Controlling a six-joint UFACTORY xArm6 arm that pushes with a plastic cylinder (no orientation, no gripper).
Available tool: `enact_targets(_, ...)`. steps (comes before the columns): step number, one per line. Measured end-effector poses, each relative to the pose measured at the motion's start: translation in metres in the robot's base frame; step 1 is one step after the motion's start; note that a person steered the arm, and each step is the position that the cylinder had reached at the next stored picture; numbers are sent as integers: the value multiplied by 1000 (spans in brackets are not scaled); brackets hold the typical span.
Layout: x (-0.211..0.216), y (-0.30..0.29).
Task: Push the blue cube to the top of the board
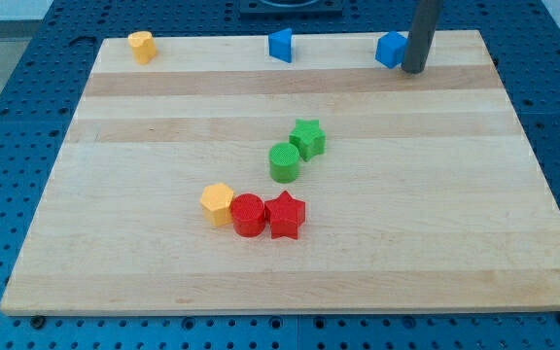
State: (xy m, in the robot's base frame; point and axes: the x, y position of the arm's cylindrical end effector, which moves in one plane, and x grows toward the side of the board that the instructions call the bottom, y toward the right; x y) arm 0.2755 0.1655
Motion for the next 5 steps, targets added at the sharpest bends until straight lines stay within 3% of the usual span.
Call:
enact_targets(2, -13, -45)
enact_targets(4, -62, -1)
enact_targets(5, -57, -4)
